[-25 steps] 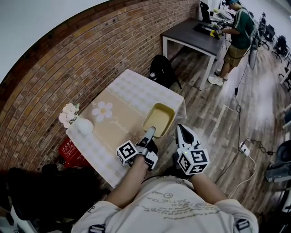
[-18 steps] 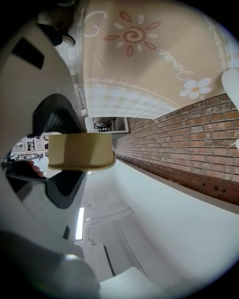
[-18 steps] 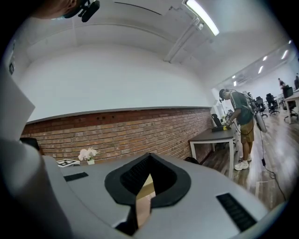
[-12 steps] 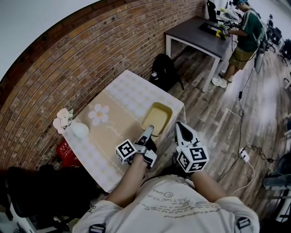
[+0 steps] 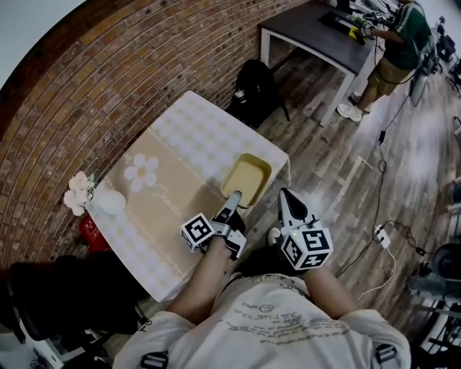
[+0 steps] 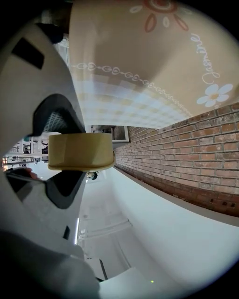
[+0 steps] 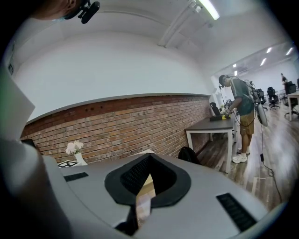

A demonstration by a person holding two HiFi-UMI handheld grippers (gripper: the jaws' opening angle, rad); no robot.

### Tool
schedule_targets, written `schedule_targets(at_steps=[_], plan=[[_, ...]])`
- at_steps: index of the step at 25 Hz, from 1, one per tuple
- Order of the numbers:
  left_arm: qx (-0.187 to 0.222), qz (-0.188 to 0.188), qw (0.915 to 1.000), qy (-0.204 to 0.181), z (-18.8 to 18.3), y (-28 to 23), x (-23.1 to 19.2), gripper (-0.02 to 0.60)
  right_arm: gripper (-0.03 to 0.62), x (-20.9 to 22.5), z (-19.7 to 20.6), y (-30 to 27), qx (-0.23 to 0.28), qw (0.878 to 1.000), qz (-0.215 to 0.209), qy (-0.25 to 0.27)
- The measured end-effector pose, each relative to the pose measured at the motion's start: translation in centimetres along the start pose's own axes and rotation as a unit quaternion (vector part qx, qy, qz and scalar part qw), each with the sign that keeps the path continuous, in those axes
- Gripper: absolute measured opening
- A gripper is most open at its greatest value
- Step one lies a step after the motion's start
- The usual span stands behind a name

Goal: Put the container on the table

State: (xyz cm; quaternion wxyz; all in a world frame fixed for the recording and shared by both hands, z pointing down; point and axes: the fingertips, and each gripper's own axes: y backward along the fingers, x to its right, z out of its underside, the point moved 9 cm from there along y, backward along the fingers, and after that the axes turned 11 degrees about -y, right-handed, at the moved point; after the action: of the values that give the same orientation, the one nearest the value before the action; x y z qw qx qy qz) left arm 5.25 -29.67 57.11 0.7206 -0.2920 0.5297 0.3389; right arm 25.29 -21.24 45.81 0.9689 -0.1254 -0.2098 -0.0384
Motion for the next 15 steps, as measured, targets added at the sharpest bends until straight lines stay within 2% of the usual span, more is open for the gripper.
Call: schedule_targets(at_steps=[7, 15], plan=[[-0.008, -0.018, 0.9998, 0.007, -0.1, -4.6, -2.3, 0.225, 0.002, 3.2, -0.5, -3.9, -0.032, 0.999, -0.009, -0.007], [0.018, -0.051, 0.9984, 0.016, -0.3, -9.0, -4.5, 0.225, 0.002, 7.4, -1.9, -7.9, -0.062, 0.998, -0.032, -0.004]])
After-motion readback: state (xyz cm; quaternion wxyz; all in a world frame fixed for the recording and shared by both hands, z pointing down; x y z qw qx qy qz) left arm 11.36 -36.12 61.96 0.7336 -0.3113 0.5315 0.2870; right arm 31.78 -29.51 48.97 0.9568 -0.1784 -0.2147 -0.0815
